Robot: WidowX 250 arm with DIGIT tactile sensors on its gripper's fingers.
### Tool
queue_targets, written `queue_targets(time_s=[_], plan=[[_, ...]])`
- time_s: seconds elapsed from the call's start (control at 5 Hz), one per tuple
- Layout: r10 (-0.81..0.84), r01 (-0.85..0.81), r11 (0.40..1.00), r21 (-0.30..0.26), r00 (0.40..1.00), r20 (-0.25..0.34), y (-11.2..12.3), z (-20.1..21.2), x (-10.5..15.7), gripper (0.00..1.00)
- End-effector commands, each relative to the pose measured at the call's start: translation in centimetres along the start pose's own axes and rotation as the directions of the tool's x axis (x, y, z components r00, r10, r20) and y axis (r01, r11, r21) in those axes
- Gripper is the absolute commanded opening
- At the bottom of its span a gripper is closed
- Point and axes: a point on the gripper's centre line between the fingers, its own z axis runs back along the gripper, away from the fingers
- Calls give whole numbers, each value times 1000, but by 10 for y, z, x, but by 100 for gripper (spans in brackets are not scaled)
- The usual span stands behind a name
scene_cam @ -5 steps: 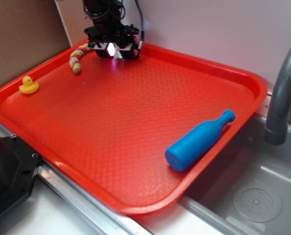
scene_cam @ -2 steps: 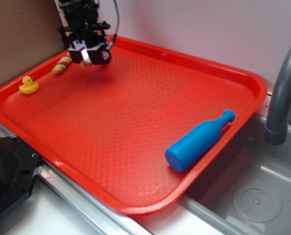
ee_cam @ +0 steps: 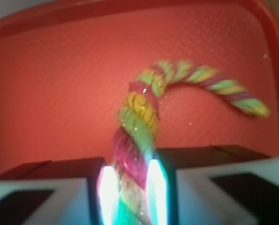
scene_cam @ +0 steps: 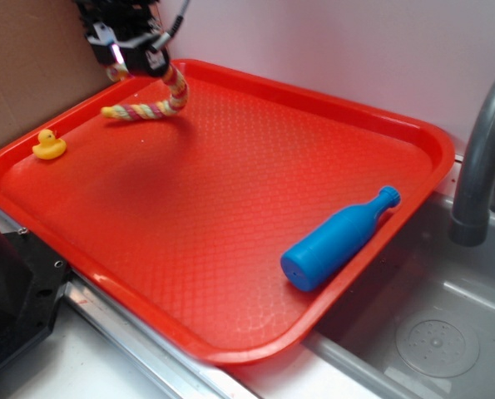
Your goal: Grab the multicolored rope.
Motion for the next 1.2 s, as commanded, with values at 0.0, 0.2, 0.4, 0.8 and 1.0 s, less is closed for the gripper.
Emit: queue_targets(time_s=[0.0, 0.2, 0.4, 0.8, 1.0], plan=[[-158, 154, 986, 72, 986, 54, -31, 67, -8, 0], [-66, 62, 992, 114, 997, 36, -28, 85, -17, 0], [-50, 47, 996, 77, 998, 34, -21, 105, -18, 0], [-19, 16, 997, 74, 999, 43, -9, 116, -16, 0], [-22, 19, 997, 70, 999, 40, -10, 115, -16, 0]])
